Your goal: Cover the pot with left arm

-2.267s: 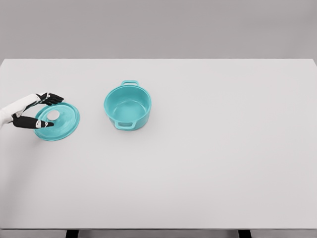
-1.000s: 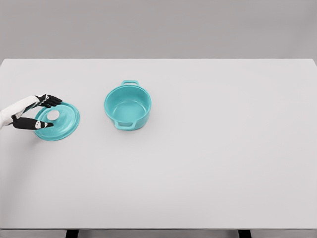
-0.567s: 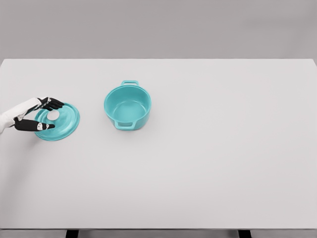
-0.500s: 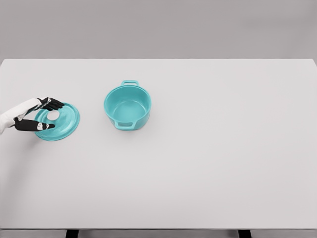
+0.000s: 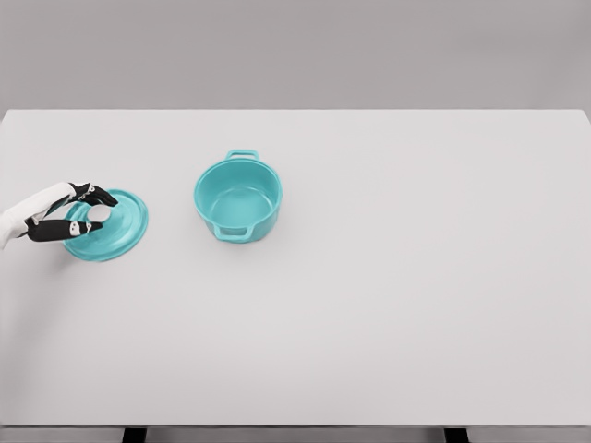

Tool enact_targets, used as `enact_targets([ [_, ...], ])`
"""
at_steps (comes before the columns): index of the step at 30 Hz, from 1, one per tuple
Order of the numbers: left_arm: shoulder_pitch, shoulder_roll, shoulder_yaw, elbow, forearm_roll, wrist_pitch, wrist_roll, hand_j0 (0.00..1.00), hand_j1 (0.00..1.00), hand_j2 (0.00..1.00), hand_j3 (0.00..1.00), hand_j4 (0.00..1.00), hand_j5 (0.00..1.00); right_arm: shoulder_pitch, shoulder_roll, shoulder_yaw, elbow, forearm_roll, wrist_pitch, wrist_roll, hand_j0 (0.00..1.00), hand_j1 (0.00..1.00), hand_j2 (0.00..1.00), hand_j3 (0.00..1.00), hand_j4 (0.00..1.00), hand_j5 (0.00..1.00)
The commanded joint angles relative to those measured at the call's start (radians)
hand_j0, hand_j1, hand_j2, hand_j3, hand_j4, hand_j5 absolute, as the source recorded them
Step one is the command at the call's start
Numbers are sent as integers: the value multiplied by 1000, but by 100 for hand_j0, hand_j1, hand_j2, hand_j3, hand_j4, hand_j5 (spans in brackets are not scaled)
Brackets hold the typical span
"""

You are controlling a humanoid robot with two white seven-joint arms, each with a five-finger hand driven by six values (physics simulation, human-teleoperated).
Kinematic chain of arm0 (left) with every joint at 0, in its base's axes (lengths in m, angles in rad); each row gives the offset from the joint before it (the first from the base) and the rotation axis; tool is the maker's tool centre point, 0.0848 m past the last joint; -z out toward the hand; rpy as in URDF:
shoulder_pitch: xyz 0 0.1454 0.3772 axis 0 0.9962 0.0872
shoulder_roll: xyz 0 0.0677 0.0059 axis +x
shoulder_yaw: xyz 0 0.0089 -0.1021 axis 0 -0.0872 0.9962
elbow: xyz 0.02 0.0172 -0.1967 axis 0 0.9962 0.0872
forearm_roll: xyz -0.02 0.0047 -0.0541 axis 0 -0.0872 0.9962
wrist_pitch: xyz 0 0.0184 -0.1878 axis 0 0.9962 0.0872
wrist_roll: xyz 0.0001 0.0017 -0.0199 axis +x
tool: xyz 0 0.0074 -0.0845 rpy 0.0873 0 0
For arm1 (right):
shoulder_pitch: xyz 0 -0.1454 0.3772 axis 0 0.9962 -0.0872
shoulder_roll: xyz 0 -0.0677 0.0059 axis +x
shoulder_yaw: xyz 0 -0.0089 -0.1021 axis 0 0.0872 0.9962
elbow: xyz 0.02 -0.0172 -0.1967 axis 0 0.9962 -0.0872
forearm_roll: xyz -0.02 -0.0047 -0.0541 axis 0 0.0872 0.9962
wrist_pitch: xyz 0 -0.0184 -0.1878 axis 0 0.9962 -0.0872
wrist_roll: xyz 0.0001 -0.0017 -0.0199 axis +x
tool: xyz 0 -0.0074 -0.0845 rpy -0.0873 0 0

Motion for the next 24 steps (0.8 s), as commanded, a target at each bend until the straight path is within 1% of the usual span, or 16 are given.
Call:
enact_targets([
  [1, 0, -7, -5, 10, -18, 0, -2, 59, 59, 59, 59, 59, 59, 0, 0, 0, 0, 1, 0, 0, 100, 100, 100, 100, 100, 100],
  [13, 0, -7, -13, 10, -21, 1, -6, 58, 58, 58, 58, 58, 58, 0, 0, 0, 0, 1, 0, 0, 100, 100, 100, 100, 100, 100],
  [16, 0, -10, -10, -2, -50, 0, -14, 57, 57, 57, 57, 57, 57, 0, 0, 0, 0, 1, 0, 0, 100, 100, 100, 100, 100, 100],
  [18, 0, -12, -10, -13, -55, 0, -14, 56, 56, 56, 56, 56, 56, -2, 0, 0, 0, 1, 0, 0, 100, 100, 100, 100, 100, 100],
  [22, -8, -13, -7, -33, -84, 1, -17, 56, 56, 56, 56, 56, 56, 0, 0, 0, 0, 1, 0, 0, 100, 100, 100, 100, 100, 100],
  [24, -11, -12, -7, -44, -85, 1, -17, 56, 56, 56, 56, 56, 56, 0, 0, 0, 0, 1, 0, 0, 100, 100, 100, 100, 100, 100],
])
